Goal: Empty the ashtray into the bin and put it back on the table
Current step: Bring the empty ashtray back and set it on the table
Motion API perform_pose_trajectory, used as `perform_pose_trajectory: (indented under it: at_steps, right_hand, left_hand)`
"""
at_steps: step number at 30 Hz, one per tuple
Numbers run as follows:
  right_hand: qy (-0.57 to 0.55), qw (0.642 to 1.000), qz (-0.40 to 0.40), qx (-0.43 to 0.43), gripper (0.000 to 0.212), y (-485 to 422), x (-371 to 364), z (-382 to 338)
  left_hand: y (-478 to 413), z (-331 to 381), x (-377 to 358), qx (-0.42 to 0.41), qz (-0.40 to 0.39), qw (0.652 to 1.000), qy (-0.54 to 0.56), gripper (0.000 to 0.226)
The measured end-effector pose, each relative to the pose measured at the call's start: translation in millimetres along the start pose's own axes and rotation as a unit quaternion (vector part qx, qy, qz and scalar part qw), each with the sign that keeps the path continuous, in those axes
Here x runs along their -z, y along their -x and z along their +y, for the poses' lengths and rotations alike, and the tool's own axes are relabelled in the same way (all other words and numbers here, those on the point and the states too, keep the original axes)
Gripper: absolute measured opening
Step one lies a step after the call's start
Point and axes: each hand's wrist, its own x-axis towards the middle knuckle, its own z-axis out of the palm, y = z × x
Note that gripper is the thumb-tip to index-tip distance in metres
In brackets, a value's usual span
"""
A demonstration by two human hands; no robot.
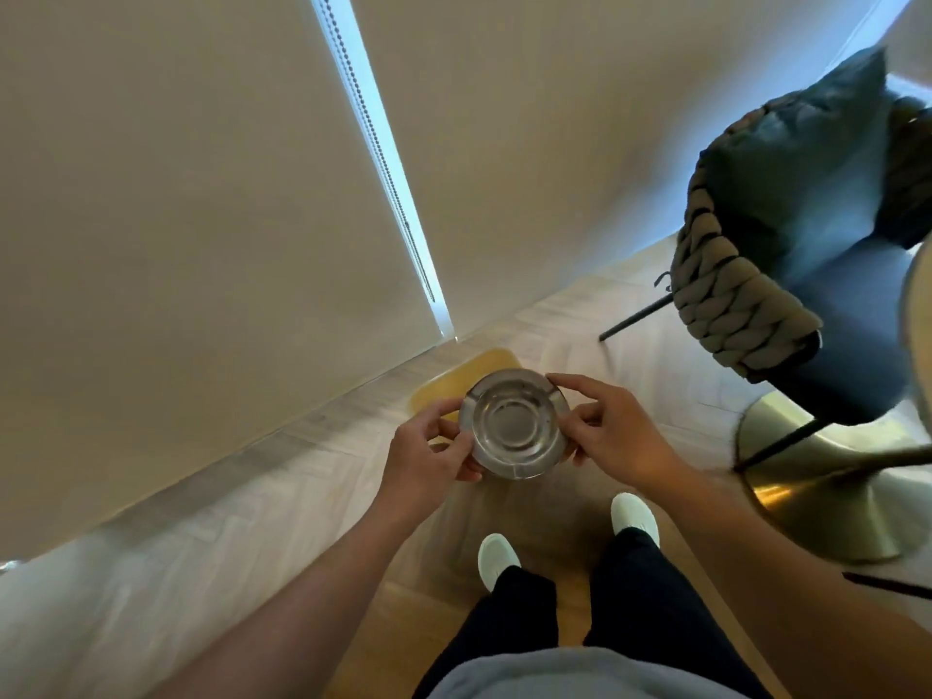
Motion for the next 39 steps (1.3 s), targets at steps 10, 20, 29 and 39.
perform_pose_trajectory:
  at_steps: [10,20,29,39]
  right_hand:
    - [-0.066,0.982,0.165,-0.069,0.047,133.2,90.4,36.8]
    - [-0.145,0.924,0.341,-0.093,0.048,259.7,201.0,114.2]
    - [-0.191,0.886,0.407,-0.116,0.042,354.6,321.4,204.3]
    - [-0.191,0.881,0.420,-0.105,0.044,382.5,422.2,241.8]
  left_hand:
    - [26.9,47.3,-113.6,-0.106,-0.166,0.975,-0.100,0.033]
    - [63.6,97.4,-297.8,-0.182,-0.329,0.909,-0.179,0.040]
    - [120.3,117.0,-484.5,-0.189,-0.390,0.876,-0.214,0.040]
    - [137.2,157.7,-594.3,-0.170,-0.408,0.879,-0.181,0.038]
